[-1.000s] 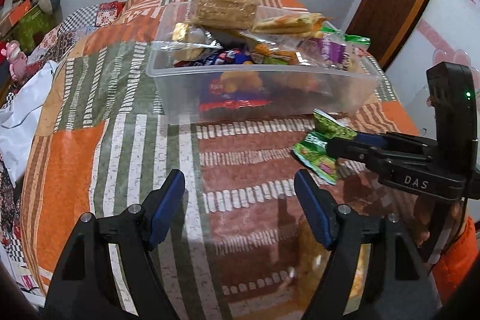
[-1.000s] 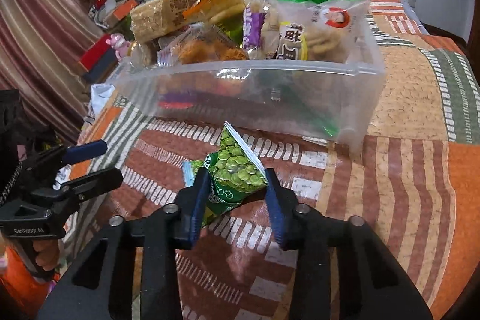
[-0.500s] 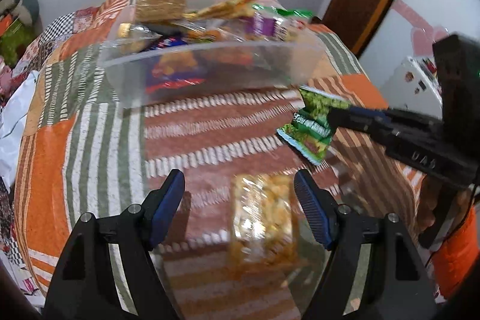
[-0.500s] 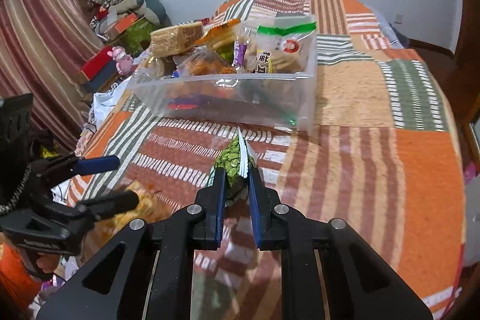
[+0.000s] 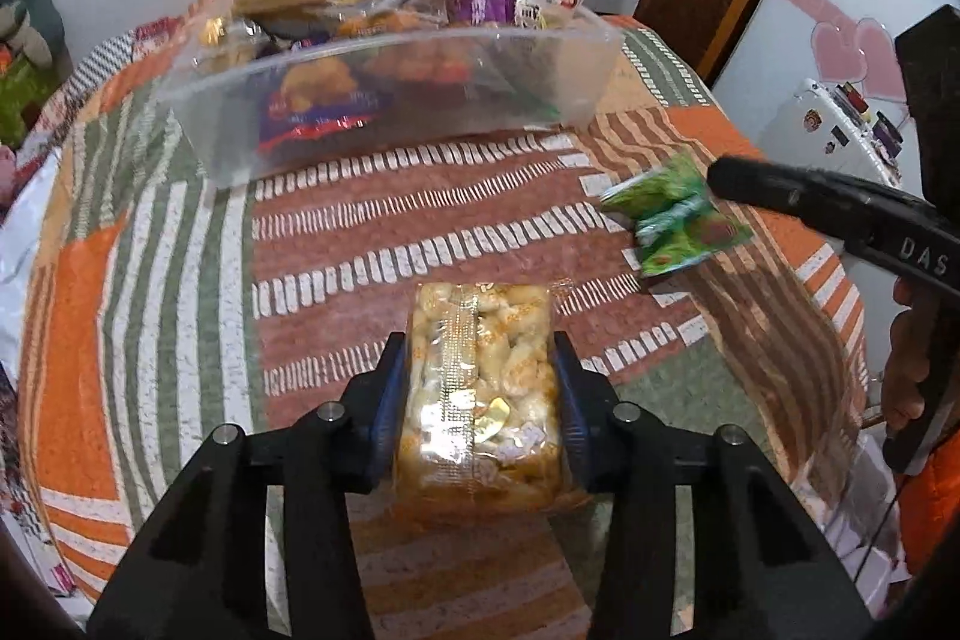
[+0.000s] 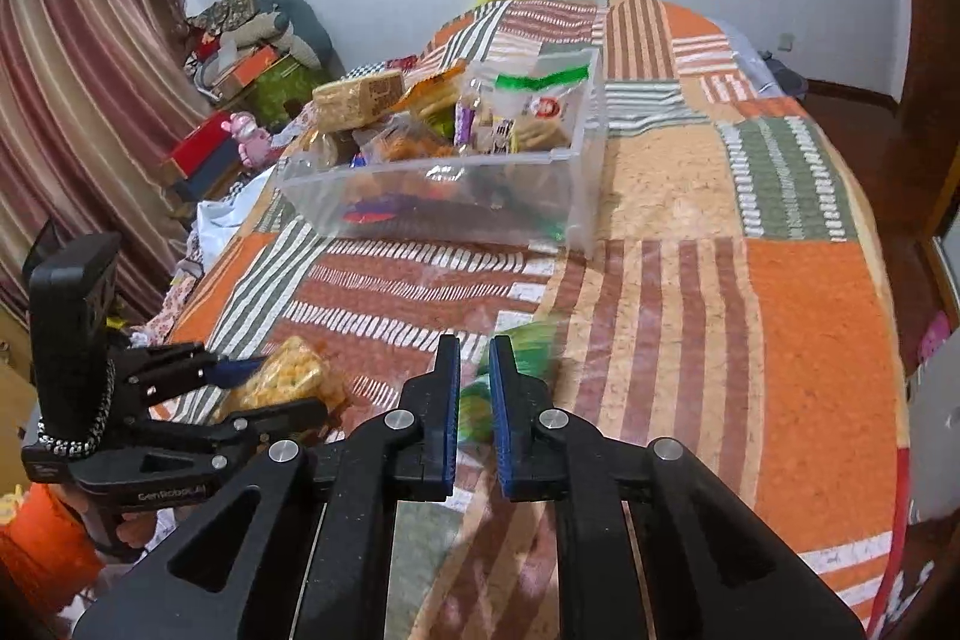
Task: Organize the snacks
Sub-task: 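Grasp the green pea snack bag with the right tool while the left tool grasps the puffed snack bag, then lower the pea bag and puffed snack bag into the clear box, open both tools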
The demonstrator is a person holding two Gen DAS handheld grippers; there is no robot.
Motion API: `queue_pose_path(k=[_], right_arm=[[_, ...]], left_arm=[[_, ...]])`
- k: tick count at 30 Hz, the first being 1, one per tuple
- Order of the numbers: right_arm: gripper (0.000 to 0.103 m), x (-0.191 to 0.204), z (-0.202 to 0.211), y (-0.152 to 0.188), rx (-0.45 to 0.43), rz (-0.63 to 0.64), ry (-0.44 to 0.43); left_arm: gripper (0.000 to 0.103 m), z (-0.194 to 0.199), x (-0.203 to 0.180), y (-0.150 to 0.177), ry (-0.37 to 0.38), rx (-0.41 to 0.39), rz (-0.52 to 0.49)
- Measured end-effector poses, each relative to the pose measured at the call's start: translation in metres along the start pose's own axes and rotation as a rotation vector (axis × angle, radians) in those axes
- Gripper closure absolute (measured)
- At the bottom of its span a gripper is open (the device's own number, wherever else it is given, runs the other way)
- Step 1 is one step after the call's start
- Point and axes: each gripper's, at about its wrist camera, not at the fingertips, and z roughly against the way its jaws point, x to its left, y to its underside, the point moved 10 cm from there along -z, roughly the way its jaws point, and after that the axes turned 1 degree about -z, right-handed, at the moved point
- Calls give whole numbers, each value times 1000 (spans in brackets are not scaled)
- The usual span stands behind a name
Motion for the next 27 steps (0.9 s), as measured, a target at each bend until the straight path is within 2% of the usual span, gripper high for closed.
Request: queue_pose_path(k=[3,5,6,8,10,14,18,21,24,27], right_arm=[[92,-6,-14,7,46,-15,33],[78,-9,-18,9,54,-27,44],[74,-10,-17,8,43,-36,40],[60,-13,-13,6,19,-37,69],[57,-15,-8,4,-8,-19,112],[51,-27,2,1,-27,-47,131],[50,-48,-2,10,3,-114,156],[42,-55,-6,18,26,-124,172],[38,-50,-18,25,65,-113,149],[34,-43,-22,26,52,-63,165]], left_arm=[[59,3,3,-5,-11,-15,6],[59,6,7,-8,-17,-25,15],[59,8,10,-10,-21,-31,18],[59,13,15,-12,-25,-41,23],[59,17,21,-14,-30,-51,30],[59,24,34,-19,-38,-70,56],[59,23,40,-22,-44,-77,68],[59,22,43,-23,-44,-77,76],[59,19,44,-24,-40,-72,86],[59,18,44,-25,-39,-73,93]])
